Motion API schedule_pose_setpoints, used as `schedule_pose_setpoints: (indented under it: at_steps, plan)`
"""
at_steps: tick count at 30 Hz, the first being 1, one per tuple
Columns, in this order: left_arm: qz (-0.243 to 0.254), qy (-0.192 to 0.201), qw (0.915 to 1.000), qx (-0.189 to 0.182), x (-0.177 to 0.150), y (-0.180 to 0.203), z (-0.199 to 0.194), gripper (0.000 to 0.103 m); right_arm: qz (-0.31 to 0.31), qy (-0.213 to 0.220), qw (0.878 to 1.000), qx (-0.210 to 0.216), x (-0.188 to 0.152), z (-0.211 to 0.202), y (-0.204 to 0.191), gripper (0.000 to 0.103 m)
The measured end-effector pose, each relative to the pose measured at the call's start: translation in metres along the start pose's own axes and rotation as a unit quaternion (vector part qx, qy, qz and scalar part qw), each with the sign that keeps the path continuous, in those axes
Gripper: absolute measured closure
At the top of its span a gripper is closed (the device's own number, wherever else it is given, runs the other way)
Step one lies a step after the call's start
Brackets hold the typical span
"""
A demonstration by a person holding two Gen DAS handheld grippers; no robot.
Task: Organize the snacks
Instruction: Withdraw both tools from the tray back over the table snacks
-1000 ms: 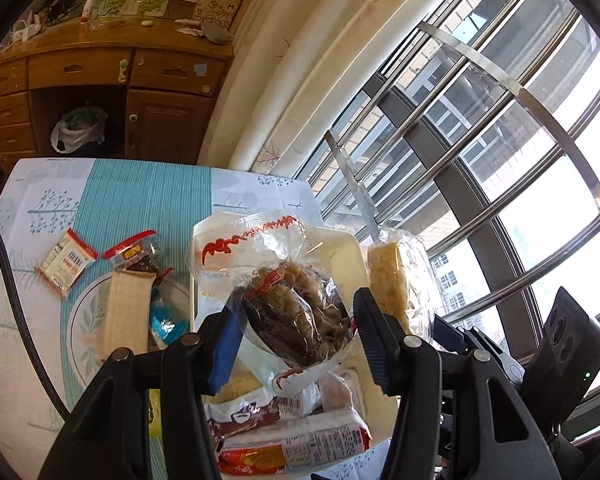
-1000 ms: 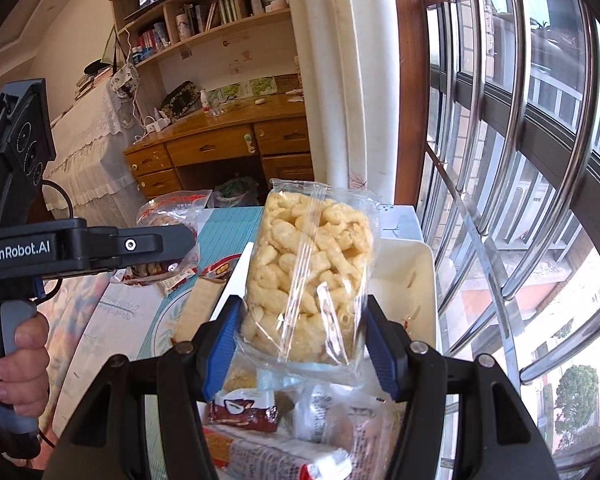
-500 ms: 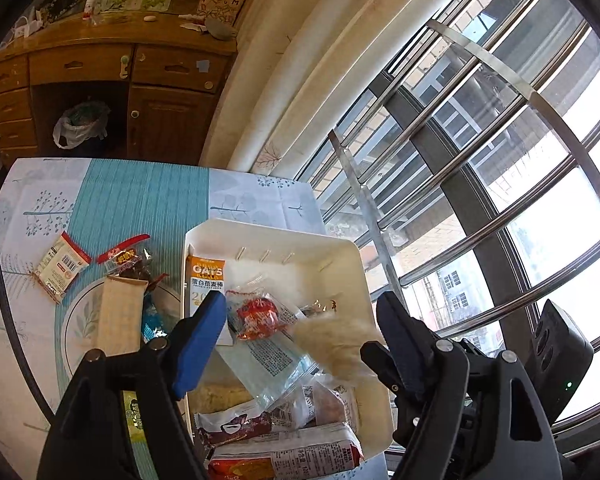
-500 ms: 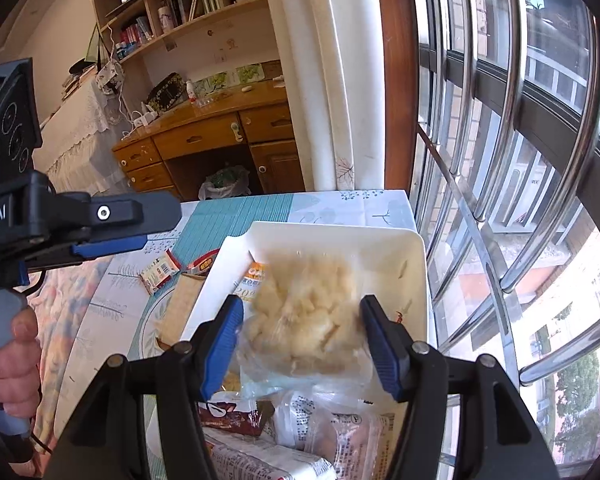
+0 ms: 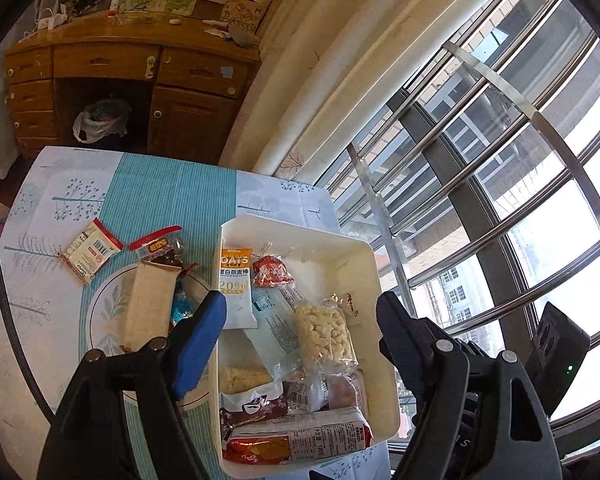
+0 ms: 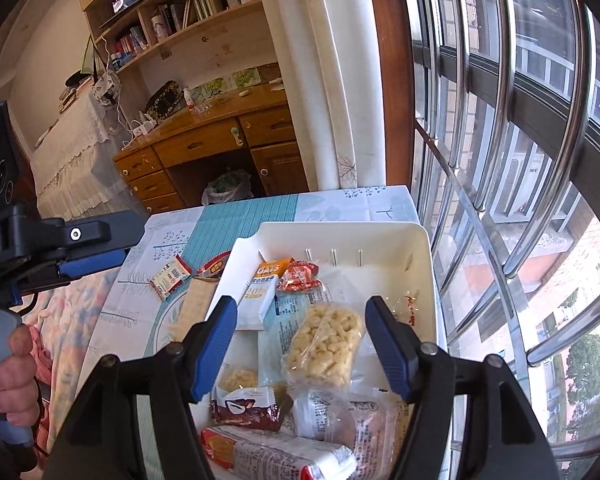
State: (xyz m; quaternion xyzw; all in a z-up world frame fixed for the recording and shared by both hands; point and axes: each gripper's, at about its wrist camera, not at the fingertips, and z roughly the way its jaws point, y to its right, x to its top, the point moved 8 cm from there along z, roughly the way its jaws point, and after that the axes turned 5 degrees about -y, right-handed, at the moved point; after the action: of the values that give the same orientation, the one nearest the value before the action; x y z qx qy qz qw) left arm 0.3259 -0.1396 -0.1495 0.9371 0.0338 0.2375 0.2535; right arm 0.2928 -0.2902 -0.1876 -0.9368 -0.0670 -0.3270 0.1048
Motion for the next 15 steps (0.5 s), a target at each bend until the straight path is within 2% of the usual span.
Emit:
schedule_pose_setpoints:
  at_steps: [15]
  plan:
    - [-0.008, -0.002, 0.9999, 0.008, -0.025, -0.053, -0.053, 0.027, 0.008, -0.004, 1.0, 0.011, -0.015, -0.004, -0.055, 0.036]
